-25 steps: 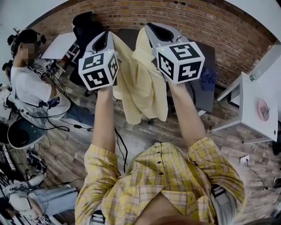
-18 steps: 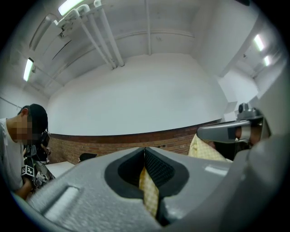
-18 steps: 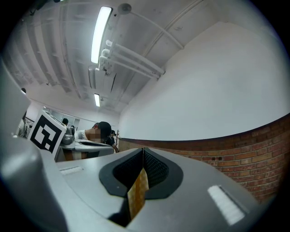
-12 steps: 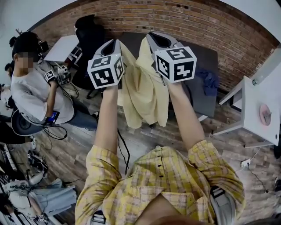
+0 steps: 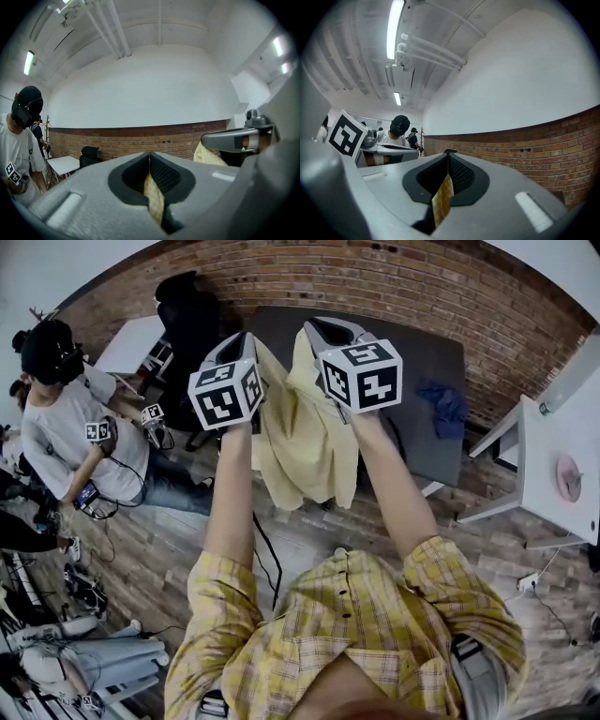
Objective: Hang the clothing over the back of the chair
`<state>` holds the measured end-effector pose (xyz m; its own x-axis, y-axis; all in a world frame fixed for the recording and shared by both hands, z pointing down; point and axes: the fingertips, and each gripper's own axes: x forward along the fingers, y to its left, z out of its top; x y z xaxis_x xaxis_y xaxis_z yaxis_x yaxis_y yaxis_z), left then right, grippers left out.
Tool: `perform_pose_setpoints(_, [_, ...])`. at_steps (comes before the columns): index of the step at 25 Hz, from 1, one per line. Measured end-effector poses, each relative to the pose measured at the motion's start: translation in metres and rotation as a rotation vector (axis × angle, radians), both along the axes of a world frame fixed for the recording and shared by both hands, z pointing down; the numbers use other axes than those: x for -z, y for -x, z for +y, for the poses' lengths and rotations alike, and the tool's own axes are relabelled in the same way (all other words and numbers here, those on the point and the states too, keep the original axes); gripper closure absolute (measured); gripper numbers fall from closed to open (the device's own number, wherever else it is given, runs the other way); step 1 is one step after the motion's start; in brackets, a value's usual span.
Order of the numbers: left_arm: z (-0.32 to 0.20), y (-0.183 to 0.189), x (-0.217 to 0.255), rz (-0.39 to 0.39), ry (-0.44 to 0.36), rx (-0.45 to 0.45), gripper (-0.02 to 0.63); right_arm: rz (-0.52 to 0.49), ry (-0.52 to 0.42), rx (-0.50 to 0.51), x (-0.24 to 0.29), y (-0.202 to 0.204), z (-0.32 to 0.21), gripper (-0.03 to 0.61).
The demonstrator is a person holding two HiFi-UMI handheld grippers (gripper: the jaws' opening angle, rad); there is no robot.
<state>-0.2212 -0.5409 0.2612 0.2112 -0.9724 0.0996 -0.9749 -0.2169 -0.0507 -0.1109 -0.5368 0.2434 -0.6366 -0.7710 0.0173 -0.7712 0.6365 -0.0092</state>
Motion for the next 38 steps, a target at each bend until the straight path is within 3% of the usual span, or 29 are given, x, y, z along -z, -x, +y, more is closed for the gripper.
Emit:
perform_pose_setpoints(19, [-0.014,0.003,-0.043,0.002,0.098,0.03,0.6,0.037,0.107,-0.013,-0.044,0.0,-0.019,0.541])
perform_pose_setpoints(38, [-0.003,-0.006,-0.043,0.012,0.083,0.02,0.583,0.032,0.104,0.01,-0.047,0.004,-0.009,0.523])
